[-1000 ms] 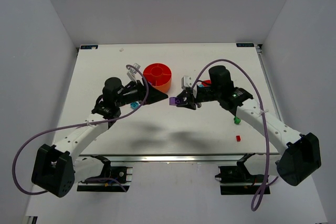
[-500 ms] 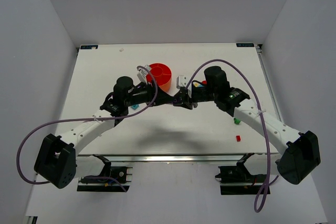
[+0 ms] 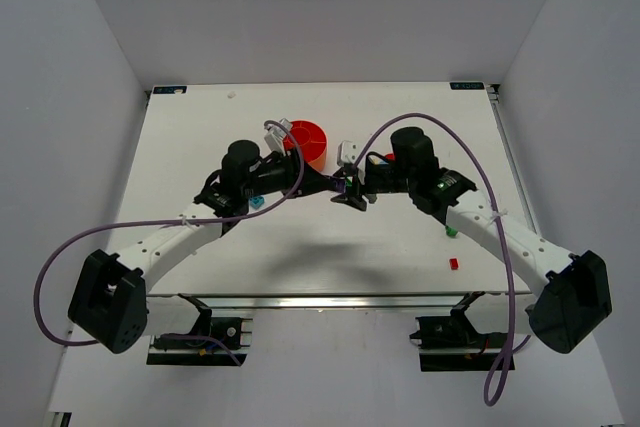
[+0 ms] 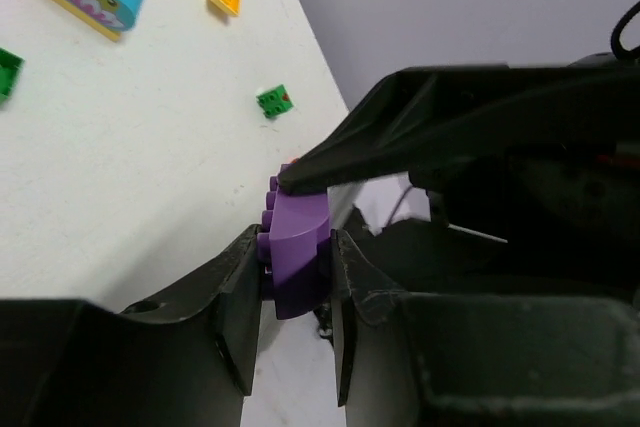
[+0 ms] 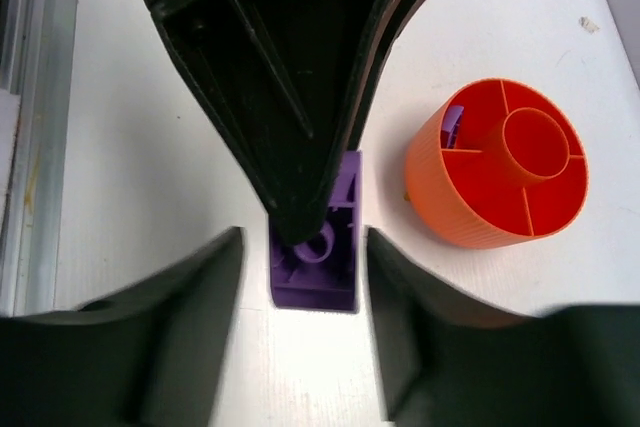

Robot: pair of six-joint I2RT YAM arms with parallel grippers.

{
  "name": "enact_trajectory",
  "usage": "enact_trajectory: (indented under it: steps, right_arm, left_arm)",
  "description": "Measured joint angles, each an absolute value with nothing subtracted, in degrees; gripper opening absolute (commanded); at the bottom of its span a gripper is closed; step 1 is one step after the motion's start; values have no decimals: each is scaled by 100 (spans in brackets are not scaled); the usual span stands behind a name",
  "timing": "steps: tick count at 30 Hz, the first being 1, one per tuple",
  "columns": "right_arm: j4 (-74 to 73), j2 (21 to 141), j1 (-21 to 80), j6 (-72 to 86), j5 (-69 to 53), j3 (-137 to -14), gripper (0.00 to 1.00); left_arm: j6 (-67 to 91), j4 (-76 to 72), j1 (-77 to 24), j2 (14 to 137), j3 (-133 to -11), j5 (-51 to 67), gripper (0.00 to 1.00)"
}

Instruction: Sort the legos into containers by color

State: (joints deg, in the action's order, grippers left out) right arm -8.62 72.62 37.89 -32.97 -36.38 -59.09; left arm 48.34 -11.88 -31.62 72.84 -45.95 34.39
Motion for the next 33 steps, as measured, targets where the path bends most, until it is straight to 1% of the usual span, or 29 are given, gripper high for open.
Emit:
enact_trajectory:
  steps: [1, 4, 6, 8, 9, 10, 11, 12, 13, 16, 20, 26, 33]
  right_arm:
    - [-854, 7238, 3789, -3282, -3614, -5876, 70]
    - [-775, 7109, 3787, -3190, -3433, -5704, 77]
    - [-679, 7006, 3771, -3155, -3179, -5594, 76]
    - [-633, 6875, 3734, -3081, -2851, -5483, 71]
    - [-628, 6820, 3699, -3033, -2687, -5446, 65]
    - [-624, 6770, 3662, -2985, -2480, -5415, 41]
    - [-613, 6720, 3616, -2952, -2272, -5389, 23]
    - [-591, 6665, 3568, -2871, -2040, -5349, 7]
    - [-572, 6600, 3514, -2753, -1778, -5297, 0]
    - [-534, 6418, 3293, -2423, -1070, -5124, 0]
    - [-534, 6228, 2917, -2034, -593, -4890, 0]
    - [-545, 5881, 2453, -1621, -504, -4499, 0]
    - [-515, 5614, 2134, -1382, -705, -4331, 0]
  left_arm:
    - [4753, -1109, -3173, 7275, -4652, 3363, 8]
    - [4497, -733, -3157, 7216, -4888, 3044, 0]
    - [4298, -320, -3144, 7085, -5043, 2685, 0]
    - [4091, 126, -3116, 6910, -5210, 2161, 0]
    - [4003, 338, -3089, 6825, -5299, 1859, 0]
    - [3927, 539, -3072, 6744, -5380, 1579, 0]
    - [3870, 707, -3050, 6674, -5446, 1339, 0]
    - [3820, 880, -3024, 6613, -5507, 1048, 0]
    - [3782, 1022, -3006, 6569, -5548, 792, 0]
    - [3728, 1433, -2947, 6552, -5605, 62, 0]
    - [3763, 1966, -2897, 6904, -5760, -694, 0]
    - [3938, 2355, -2875, 7791, -6182, -1406, 0]
    - [4099, 2418, -2871, 8468, -6729, -1732, 0]
